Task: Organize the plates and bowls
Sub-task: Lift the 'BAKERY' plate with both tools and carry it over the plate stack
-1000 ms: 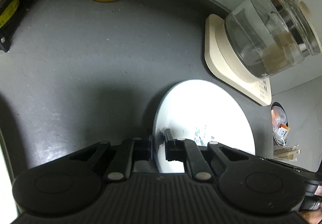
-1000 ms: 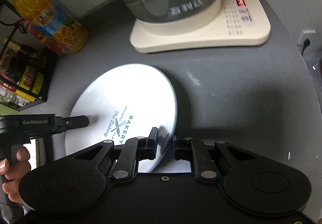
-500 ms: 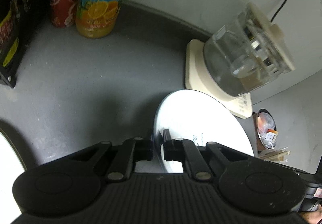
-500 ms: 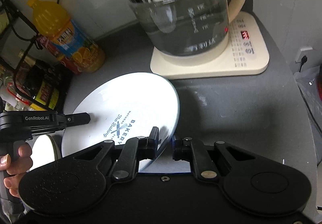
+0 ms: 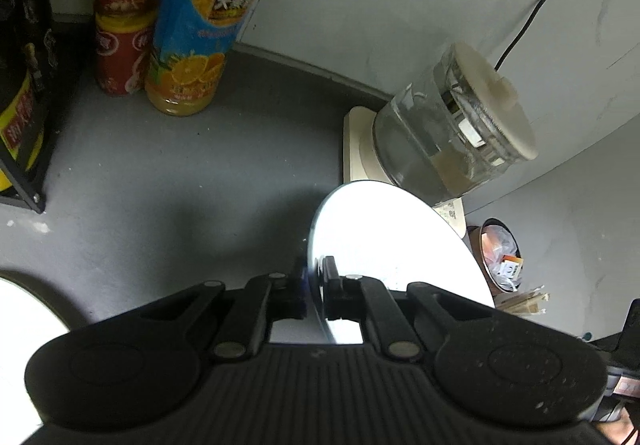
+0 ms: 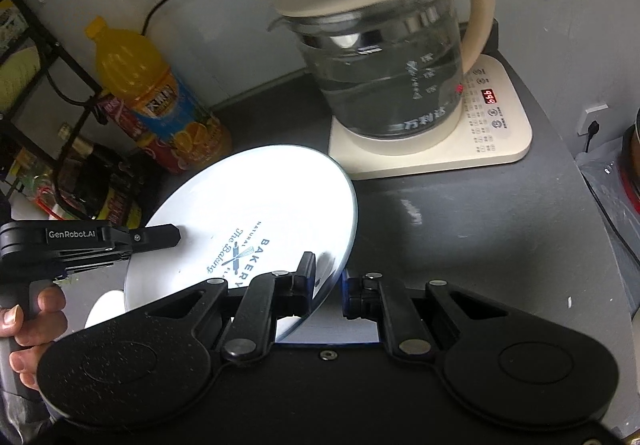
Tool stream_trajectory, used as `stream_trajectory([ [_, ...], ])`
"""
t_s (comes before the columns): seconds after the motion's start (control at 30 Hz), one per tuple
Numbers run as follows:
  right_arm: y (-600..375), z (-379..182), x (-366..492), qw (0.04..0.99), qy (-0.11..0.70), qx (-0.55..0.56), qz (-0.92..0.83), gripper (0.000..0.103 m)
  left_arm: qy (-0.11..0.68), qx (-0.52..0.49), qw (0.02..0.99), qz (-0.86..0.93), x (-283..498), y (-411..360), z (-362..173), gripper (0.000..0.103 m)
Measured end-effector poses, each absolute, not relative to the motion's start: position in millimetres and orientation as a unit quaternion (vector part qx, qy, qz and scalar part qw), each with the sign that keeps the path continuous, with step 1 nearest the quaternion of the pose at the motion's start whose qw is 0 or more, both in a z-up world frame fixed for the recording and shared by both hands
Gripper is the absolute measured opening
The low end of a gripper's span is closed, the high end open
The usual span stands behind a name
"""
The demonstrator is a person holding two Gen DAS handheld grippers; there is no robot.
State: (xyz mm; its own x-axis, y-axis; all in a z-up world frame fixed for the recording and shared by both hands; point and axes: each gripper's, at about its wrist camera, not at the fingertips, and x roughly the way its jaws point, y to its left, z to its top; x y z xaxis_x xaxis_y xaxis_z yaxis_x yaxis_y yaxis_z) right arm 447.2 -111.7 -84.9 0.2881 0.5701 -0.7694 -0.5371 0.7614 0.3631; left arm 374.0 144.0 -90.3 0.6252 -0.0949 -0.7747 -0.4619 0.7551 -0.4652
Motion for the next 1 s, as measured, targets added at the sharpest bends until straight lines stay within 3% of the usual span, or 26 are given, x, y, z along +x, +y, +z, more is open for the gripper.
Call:
stream_trajectory([
  [1.0,-14.9,-93.2,342.2,0.786,0.495,-0.012,0.371,0.013,0.418,-0.356,0.823,0.147,245.0,230.2,-96.7,0.005],
])
